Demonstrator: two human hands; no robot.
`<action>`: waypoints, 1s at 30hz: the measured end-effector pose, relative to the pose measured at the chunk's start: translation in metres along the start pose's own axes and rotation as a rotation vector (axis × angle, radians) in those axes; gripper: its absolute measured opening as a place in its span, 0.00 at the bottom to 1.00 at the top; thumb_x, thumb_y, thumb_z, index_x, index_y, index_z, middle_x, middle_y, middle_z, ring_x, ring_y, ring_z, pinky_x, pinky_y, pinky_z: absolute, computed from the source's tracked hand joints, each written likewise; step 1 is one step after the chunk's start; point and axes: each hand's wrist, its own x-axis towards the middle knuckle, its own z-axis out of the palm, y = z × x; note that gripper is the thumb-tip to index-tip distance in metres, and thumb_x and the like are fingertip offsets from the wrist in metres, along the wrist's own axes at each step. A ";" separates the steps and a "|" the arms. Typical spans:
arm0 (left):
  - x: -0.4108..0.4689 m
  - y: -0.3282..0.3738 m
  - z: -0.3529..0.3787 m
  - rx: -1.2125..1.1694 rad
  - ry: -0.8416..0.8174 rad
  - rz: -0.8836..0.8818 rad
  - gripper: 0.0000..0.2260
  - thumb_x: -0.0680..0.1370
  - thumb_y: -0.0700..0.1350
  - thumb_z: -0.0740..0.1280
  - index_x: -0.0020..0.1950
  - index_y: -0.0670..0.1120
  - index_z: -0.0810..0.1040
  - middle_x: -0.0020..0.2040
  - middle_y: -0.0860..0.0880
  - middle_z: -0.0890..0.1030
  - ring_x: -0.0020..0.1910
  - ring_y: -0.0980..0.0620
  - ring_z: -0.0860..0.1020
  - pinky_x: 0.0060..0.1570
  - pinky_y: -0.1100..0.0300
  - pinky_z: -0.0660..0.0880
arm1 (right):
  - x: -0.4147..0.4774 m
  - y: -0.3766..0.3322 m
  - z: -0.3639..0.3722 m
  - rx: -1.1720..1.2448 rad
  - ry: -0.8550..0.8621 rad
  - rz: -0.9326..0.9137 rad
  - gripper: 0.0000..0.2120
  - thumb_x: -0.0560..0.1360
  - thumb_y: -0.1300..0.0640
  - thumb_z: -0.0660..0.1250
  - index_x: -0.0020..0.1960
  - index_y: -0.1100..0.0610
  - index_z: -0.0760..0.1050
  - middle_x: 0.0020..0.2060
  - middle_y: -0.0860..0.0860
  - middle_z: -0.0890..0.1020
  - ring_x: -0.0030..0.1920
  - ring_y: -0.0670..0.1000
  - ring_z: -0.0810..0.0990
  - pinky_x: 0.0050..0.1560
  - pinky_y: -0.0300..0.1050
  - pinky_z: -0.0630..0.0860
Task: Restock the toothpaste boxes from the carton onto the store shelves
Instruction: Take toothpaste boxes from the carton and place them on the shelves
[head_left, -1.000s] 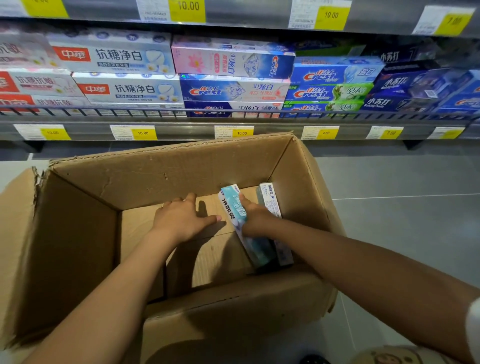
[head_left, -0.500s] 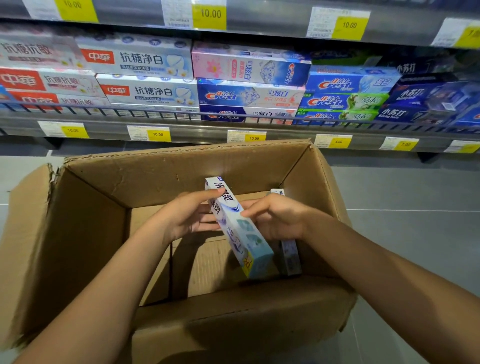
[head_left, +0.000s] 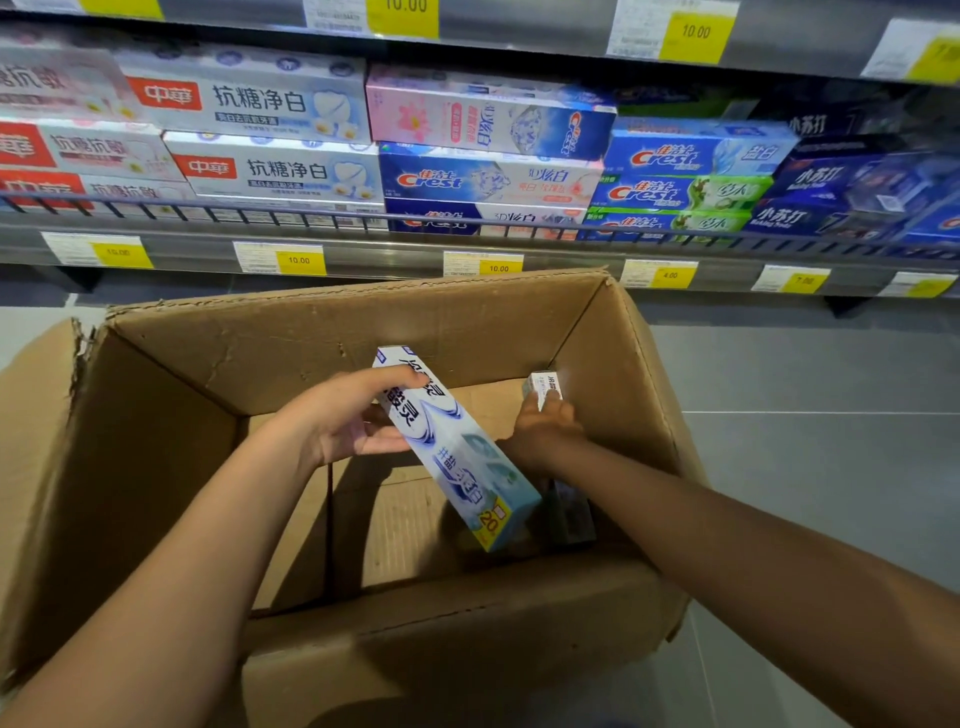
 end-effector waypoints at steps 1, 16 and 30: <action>0.001 0.001 -0.001 0.005 -0.005 0.005 0.08 0.73 0.44 0.71 0.50 0.44 0.77 0.45 0.42 0.83 0.39 0.46 0.84 0.37 0.52 0.81 | 0.004 0.000 0.002 0.009 -0.038 0.010 0.45 0.75 0.39 0.61 0.77 0.58 0.38 0.76 0.59 0.41 0.76 0.60 0.41 0.73 0.54 0.50; -0.009 0.022 -0.046 0.285 -0.179 -0.011 0.47 0.36 0.50 0.83 0.54 0.39 0.78 0.45 0.38 0.84 0.38 0.44 0.84 0.28 0.58 0.80 | 0.015 0.000 -0.009 0.411 0.060 0.057 0.40 0.71 0.47 0.71 0.73 0.58 0.55 0.71 0.59 0.60 0.70 0.61 0.59 0.63 0.51 0.67; -0.014 0.022 -0.042 0.284 -0.187 0.032 0.45 0.39 0.50 0.83 0.54 0.40 0.78 0.46 0.39 0.85 0.39 0.44 0.85 0.29 0.58 0.80 | 0.009 -0.002 0.005 0.133 -0.066 0.040 0.50 0.73 0.39 0.65 0.76 0.56 0.34 0.74 0.61 0.34 0.75 0.62 0.44 0.72 0.51 0.53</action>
